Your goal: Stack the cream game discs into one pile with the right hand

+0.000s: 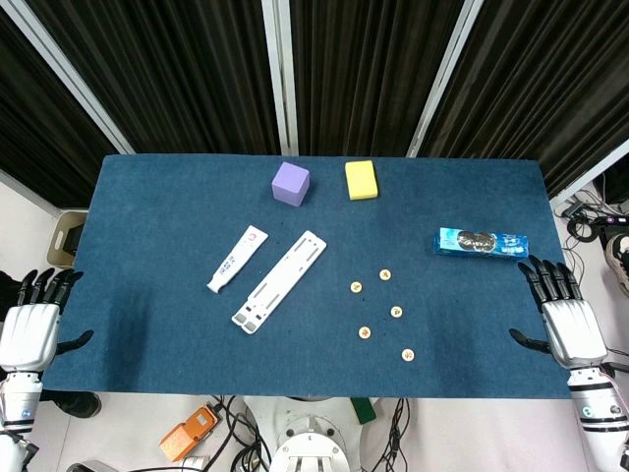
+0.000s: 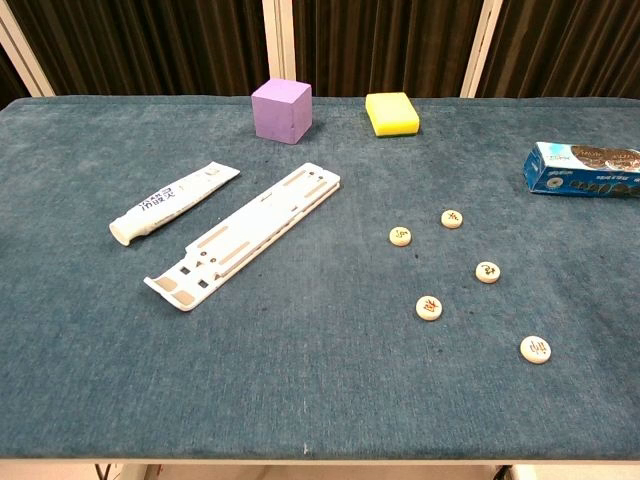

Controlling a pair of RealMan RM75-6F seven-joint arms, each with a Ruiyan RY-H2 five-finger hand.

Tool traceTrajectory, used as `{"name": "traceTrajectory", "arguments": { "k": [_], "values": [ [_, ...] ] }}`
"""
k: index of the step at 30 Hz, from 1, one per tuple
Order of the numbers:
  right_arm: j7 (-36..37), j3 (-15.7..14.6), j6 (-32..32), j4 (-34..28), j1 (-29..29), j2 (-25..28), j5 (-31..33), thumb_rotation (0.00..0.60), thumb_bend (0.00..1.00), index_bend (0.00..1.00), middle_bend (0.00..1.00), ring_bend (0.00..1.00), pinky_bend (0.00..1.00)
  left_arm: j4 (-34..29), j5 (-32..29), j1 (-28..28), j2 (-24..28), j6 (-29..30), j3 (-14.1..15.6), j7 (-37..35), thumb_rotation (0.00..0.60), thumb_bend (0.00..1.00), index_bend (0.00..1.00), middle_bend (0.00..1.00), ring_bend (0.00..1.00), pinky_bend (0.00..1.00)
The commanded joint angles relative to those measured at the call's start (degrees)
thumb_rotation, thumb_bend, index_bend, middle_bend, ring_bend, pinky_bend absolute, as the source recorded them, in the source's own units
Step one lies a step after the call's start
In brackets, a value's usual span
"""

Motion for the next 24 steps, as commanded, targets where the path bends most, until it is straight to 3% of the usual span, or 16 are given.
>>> {"name": "traceTrajectory", "arguments": {
  "k": [1, 7, 12, 18, 24],
  "values": [
    [0.0, -0.1, -0.8, -0.3, 0.6, -0.3, -0.3, 0.600, 0.21, 0.00, 0.00, 0.00, 0.02, 0.2, -0.2, -0.2, -0.2, -0.3, -0.1, -0.1, 0.600, 0.08, 0.15, 0.13, 0.07, 0.00],
    [3.8, -2.3, -3.5, -0.7, 3.4, -2.0, -5.9, 0.600, 0.21, 0.02, 0.00, 0.00, 0.04, 0.1, 0.2, -0.4, 0.2, -0.2, -0.3, 0.0, 0.600, 0.07, 0.15, 0.13, 0.07, 0.00],
    [-0.5, -3.7, -10.8, -0.5, 8.7, -5.6, -10.4, 0.600, 0.21, 0.18, 0.00, 0.00, 0.04, -0.3, 0.9, -0.4, 0.1, 0.5, -0.3, 0.0, 0.600, 0.07, 0.15, 0.13, 0.07, 0.00],
    [-8.5, -2.4, -20.6, 1.9, 15.2, -13.8, -9.7, 0.600, 0.29, 0.26, 0.00, 0.00, 0.04, -0.2, 1.7, -0.2, -0.1, 1.0, 0.0, 0.2, 0.600, 0.08, 0.15, 0.13, 0.07, 0.00],
    [-12.8, -1.4, -25.6, 5.3, 18.9, -20.5, -7.5, 0.600, 0.37, 0.34, 0.01, 0.00, 0.05, 0.3, 1.5, 0.1, 0.0, 1.3, 0.1, -0.4, 0.600, 0.07, 0.15, 0.13, 0.07, 0.00]
  ]
}}
